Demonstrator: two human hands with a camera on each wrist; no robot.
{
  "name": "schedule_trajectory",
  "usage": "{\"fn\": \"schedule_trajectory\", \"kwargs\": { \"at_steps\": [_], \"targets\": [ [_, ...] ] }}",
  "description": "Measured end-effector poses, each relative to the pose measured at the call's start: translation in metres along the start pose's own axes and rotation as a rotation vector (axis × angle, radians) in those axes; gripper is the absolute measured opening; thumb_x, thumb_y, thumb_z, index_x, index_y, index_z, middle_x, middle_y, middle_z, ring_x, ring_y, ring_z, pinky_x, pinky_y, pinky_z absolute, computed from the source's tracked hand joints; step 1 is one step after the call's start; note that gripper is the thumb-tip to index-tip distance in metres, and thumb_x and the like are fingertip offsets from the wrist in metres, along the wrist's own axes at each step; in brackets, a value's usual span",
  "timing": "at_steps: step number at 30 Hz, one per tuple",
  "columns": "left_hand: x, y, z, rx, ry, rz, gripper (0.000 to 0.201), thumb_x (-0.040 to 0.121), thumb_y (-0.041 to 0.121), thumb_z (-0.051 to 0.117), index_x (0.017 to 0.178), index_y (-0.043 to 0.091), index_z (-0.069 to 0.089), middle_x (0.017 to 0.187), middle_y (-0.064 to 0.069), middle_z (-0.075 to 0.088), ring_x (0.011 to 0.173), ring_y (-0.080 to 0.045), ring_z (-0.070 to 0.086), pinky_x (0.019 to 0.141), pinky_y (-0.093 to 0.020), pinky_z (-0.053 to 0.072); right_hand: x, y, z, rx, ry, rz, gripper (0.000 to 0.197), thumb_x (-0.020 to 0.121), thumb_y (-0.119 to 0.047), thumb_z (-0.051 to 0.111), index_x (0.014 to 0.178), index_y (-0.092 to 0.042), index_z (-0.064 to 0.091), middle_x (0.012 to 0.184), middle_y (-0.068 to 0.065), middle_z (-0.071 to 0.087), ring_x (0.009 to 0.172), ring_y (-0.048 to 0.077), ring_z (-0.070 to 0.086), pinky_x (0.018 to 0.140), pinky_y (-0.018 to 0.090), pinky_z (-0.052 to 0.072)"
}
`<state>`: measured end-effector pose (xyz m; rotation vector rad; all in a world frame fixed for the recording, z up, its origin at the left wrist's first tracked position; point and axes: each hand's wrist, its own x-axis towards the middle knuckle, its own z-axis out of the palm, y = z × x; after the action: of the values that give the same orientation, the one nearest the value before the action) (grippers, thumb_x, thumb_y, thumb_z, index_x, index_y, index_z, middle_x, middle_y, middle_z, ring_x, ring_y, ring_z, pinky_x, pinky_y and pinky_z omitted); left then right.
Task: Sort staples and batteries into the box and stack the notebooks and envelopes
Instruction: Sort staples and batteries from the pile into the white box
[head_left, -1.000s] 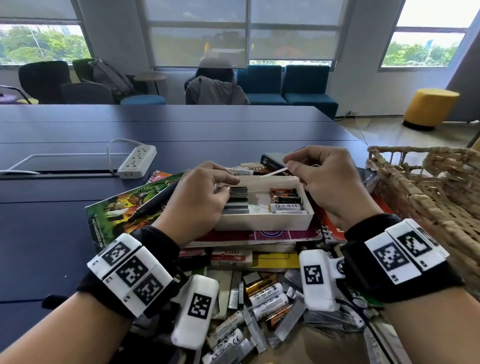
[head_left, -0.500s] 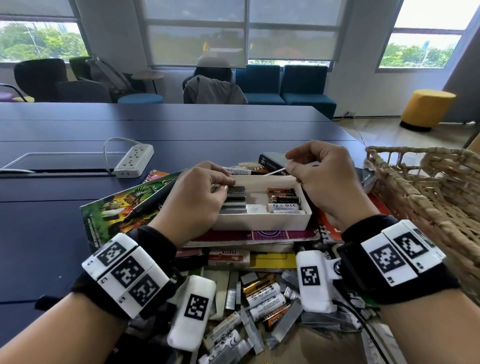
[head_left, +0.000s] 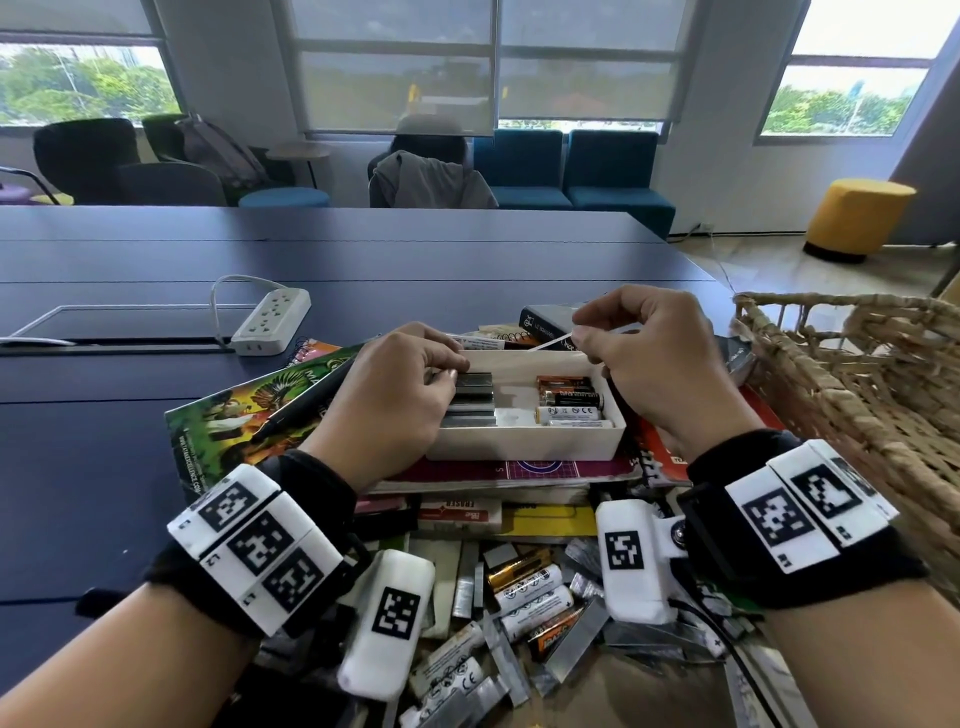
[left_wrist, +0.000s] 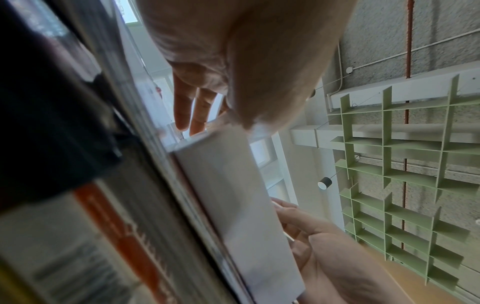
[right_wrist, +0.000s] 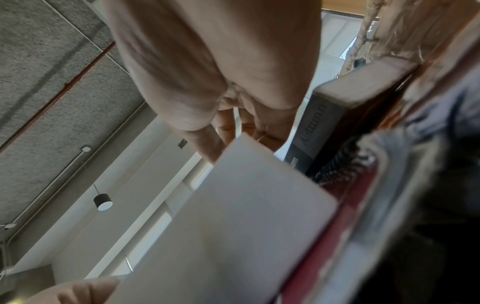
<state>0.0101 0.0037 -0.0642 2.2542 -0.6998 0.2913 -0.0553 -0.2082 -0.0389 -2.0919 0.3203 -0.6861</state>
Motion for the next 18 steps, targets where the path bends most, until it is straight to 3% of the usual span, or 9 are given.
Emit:
{"fn": "schedule_trajectory", "kwargs": {
  "at_steps": [4,8,11,13,14,16,18],
  "targets": [
    [0.001,0.001,-0.001,-0.003,-0.003,-0.008,0.018,0.095,0.007,0.067,0.102,0.017,0.081,0.107,0.012,0.070,0.096,-0.001,0.063,0.080,0.006,0.035,-0.001,-0.003,-0.001,-0.027,-0.016,-0.007,0.007,0.088,-0.021,0.079,0.085,-0.025,0.075,0.085,-0.011,0.072,0.083,0.005,0.066,0.064,0.012,0.041],
    [-0.001,0.004,-0.005,0.006,-0.020,-0.005,0.017,0.094,0.013,0.070,0.105,0.023,0.080,0.111,0.013,0.072,0.091,0.001,0.062,0.077,0.005,0.034,-0.001,-0.015,-0.012,-0.045,-0.055,-0.093,0.007,0.087,-0.023,0.080,0.082,-0.025,0.076,0.080,-0.007,0.072,0.071,0.005,0.062,0.064,0.017,0.049],
    [-0.002,0.008,-0.012,-0.012,-0.025,-0.019,0.013,0.094,0.021,0.072,0.103,0.027,0.079,0.109,0.012,0.074,0.089,-0.002,0.063,0.078,-0.001,0.040,-0.005,-0.033,-0.027,-0.099,-0.280,-0.192,0.006,0.087,-0.028,0.080,0.083,-0.025,0.076,0.073,-0.005,0.069,0.064,0.004,0.057,0.067,0.026,0.050],
    [-0.003,0.014,-0.016,-0.045,-0.017,-0.013,0.011,0.094,0.023,0.071,0.101,0.028,0.078,0.111,0.010,0.073,0.099,-0.012,0.068,0.091,-0.020,0.051,-0.010,-0.044,-0.035,-0.200,-0.535,-0.267,0.006,0.087,-0.034,0.078,0.087,-0.027,0.077,0.073,-0.005,0.069,0.065,0.005,0.059,0.068,0.030,0.051],
    [-0.003,0.018,-0.018,-0.055,-0.014,-0.011,0.010,0.095,0.024,0.071,0.099,0.028,0.078,0.110,0.012,0.073,0.097,-0.013,0.069,0.090,-0.026,0.054,-0.013,-0.049,-0.037,-0.251,-0.669,-0.293,0.007,0.087,-0.036,0.077,0.088,-0.029,0.077,0.072,-0.008,0.068,0.064,0.003,0.059,0.066,0.027,0.051],
    [-0.006,0.026,-0.022,-0.066,-0.004,0.007,0.010,0.095,0.024,0.070,0.092,0.030,0.077,0.092,0.015,0.070,0.075,-0.004,0.067,0.068,-0.025,0.053,-0.020,-0.053,-0.036,-0.315,-0.870,-0.304,0.011,0.086,-0.041,0.076,0.090,-0.031,0.077,0.068,-0.011,0.066,0.061,0.002,0.057,0.064,0.027,0.049],
    [-0.007,0.034,-0.029,-0.060,0.002,0.047,0.013,0.095,0.022,0.070,0.086,0.029,0.076,0.075,0.015,0.066,0.059,0.002,0.058,0.056,-0.021,0.043,-0.022,-0.051,-0.035,-0.331,-0.920,-0.297,0.013,0.083,-0.044,0.077,0.090,-0.032,0.077,0.065,-0.008,0.065,0.058,0.006,0.056,0.064,0.035,0.050]
  ]
}}
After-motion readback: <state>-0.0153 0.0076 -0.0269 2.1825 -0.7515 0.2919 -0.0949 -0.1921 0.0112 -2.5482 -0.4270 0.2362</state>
